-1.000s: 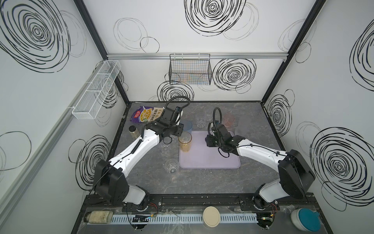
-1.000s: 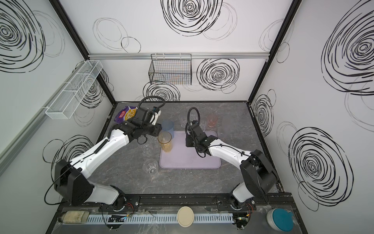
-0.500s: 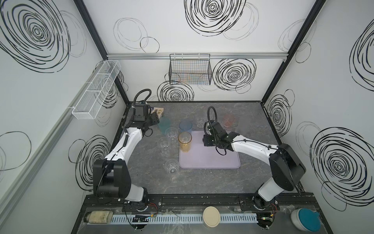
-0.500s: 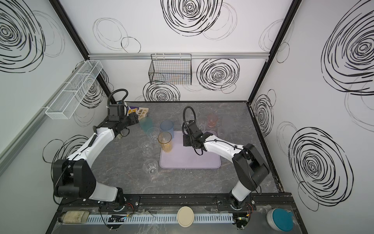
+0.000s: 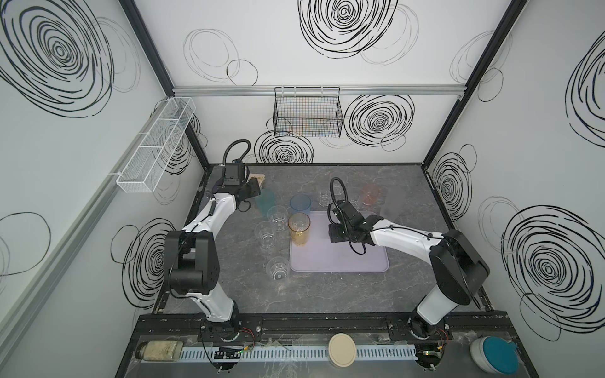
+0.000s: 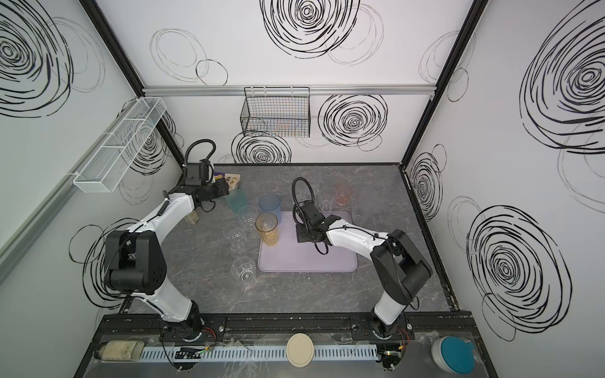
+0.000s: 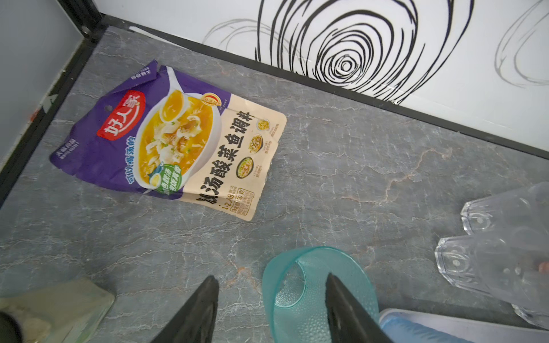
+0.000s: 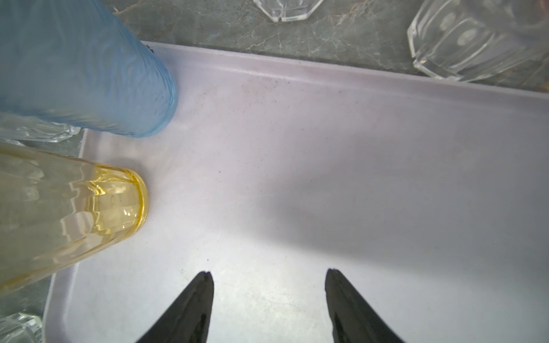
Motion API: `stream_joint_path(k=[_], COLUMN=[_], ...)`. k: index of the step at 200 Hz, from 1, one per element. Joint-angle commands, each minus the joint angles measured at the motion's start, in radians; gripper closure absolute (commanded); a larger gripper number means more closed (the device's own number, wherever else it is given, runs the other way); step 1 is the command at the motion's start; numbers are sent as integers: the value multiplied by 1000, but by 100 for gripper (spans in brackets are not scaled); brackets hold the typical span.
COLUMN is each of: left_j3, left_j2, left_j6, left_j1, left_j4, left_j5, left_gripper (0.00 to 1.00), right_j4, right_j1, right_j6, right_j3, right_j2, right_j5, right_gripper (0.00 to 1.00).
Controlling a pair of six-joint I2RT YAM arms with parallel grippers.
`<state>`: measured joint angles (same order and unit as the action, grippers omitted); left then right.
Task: Place the glasses into the tray
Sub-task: Pick up the glass from the top-left of the table.
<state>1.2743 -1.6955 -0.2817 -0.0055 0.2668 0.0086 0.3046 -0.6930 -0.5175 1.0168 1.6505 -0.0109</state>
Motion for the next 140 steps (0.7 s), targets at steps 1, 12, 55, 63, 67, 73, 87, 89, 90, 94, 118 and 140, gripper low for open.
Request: stream_joint_path(k=[1, 12, 55, 63, 67, 73, 87, 89, 90, 94, 118, 140], left_j3=[-4, 4, 32, 27, 25, 22, 13, 13, 13, 12, 21, 18], left_j2=[-22, -31, -104, -112, -114, -117, -127, -129, -130, -135, -159, -133], left_j6=[21, 19, 22, 22, 21, 21, 21, 23, 24, 25, 30, 40], left_j1=[-1, -4, -18, -18, -19, -20, -27, -28, -28, -30, -37, -45], left_j4=[-28, -30, -23, -26, -27, -32, -41, -42, -43, -43, -22, -19], left_j5=[-44, -34, -23, -24, -25, -23, -22, -20, -20, -20, -4, -36], left_gripper=[40, 41, 49, 52, 53, 55, 59, 59, 60, 60, 69, 77], right_j4=[-2, -8, -11, -21, -30, -39, -45, -43, -43, -42, -37, -37], right_j1=[-7, -6, -18, -20, -20, -20, -20, -20, -20, -20, -20, -20], right_j6=[4, 4, -12, -17, -20, -23, -29, -29, -29, -30, -30, -34], right_j3=[-18, -20, -10, -21, -28, -36, -44, -44, -44, -42, -40, -43], right_j2=[-38, -39, -49, -59, -65, -71, -76, -76, -76, -76, -79, -87], right_j5=[17, 14, 32, 35, 35, 35, 32, 32, 33, 33, 37, 43], right_gripper=[35, 35, 36, 36, 36, 36, 36, 36, 36, 36, 36, 36])
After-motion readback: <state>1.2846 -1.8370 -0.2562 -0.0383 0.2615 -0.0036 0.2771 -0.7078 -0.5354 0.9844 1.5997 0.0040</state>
